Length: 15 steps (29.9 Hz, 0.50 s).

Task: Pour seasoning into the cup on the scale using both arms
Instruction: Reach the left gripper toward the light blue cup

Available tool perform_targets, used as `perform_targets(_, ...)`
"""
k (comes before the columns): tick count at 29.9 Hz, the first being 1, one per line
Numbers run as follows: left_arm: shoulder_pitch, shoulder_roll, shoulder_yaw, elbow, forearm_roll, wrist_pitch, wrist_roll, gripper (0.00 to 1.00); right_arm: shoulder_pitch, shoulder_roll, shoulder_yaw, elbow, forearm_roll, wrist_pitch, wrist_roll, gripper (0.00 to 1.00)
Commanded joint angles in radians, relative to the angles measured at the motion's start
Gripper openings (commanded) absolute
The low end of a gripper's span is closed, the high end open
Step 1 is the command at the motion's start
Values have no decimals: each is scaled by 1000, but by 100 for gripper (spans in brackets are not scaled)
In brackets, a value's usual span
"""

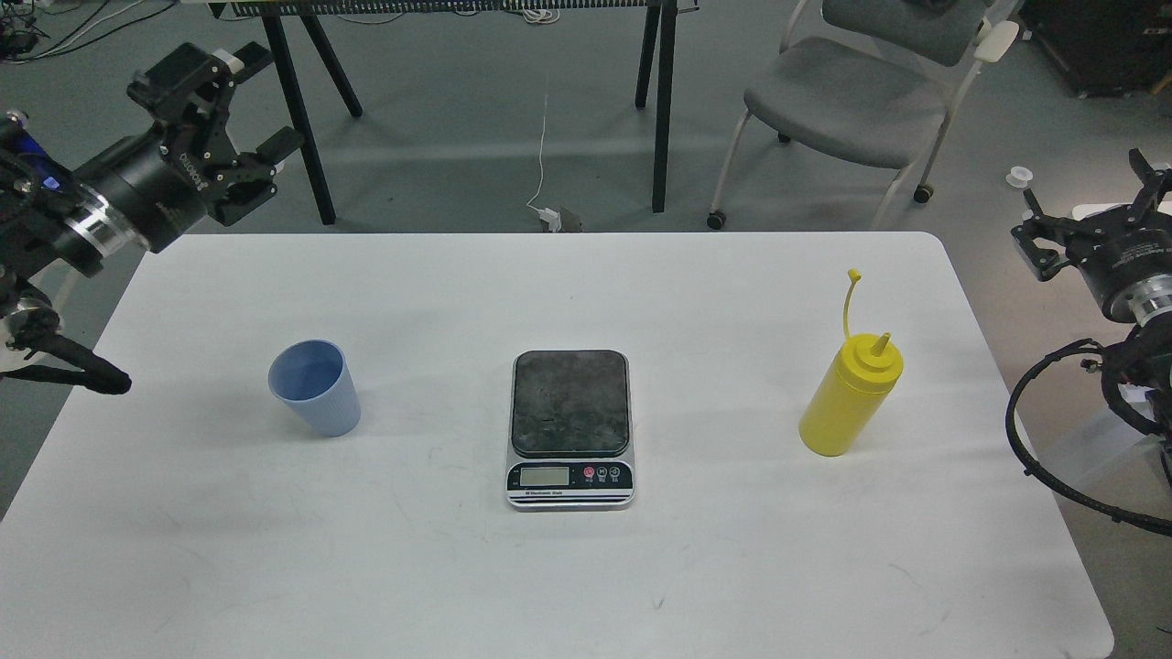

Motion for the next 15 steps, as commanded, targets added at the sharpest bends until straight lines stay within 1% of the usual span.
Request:
perform_targets(1,4,38,8,-32,233,11,-5,97,-1,-9,9,0,0,0,3,99)
perform_targets(4,4,45,34,-38,425,21,-5,95,-12,-23,41,0,0,0,3,99)
perform_targets(6,4,45,42,-38,569,49,-5,95,-18,-37,48,0,0,0,3,99)
perform_targets(9,4,45,83,-36,802,135,-5,95,-22,-46,50,0,0,0,3,99)
perform_targets(12,-4,45,175,-22,1040,213,-6,95,-36,-52,55,0,2,0,3,99)
perform_targets(15,-7,45,249,4,1177,270,-6,91,-47,-69,73,0,2,0,3,99)
